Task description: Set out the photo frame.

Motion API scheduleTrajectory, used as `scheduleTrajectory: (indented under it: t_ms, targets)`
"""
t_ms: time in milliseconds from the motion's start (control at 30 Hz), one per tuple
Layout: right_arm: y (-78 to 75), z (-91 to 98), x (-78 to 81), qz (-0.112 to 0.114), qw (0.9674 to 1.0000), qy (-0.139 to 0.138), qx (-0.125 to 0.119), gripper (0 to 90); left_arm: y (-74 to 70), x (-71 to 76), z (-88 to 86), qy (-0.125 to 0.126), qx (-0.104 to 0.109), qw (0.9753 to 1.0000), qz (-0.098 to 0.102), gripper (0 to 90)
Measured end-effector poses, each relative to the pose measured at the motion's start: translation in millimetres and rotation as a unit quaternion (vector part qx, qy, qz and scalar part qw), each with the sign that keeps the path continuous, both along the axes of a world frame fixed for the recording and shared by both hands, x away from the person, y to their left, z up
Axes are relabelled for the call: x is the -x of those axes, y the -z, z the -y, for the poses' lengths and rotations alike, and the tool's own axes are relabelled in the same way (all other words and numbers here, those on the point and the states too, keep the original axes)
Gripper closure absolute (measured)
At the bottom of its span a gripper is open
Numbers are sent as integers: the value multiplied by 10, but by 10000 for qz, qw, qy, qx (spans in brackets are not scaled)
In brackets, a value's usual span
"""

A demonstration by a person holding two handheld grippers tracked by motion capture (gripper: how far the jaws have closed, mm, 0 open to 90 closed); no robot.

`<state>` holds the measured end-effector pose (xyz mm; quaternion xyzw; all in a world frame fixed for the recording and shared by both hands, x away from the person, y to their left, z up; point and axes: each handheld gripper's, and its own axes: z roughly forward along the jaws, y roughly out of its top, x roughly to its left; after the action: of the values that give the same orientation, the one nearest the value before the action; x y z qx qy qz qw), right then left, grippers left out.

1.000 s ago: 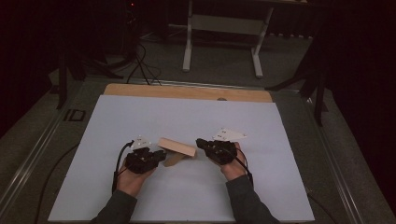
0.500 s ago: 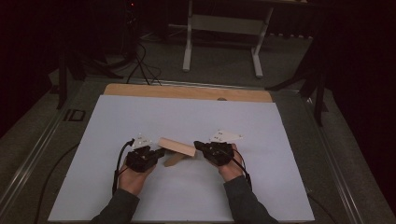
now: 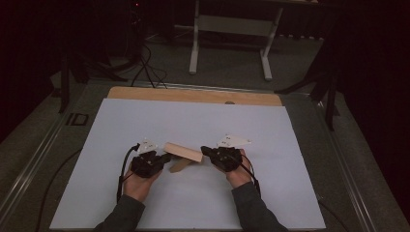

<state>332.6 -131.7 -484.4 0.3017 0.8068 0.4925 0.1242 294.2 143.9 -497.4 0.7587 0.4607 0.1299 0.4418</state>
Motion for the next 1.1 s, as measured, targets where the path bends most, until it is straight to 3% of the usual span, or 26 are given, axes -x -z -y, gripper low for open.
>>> scheduleTrajectory:
  t_ms: [1100]
  targets:
    - [5,-37,35,30,9999,-101,37,897,-17,-64,32,-68,-26,10000,13,895]
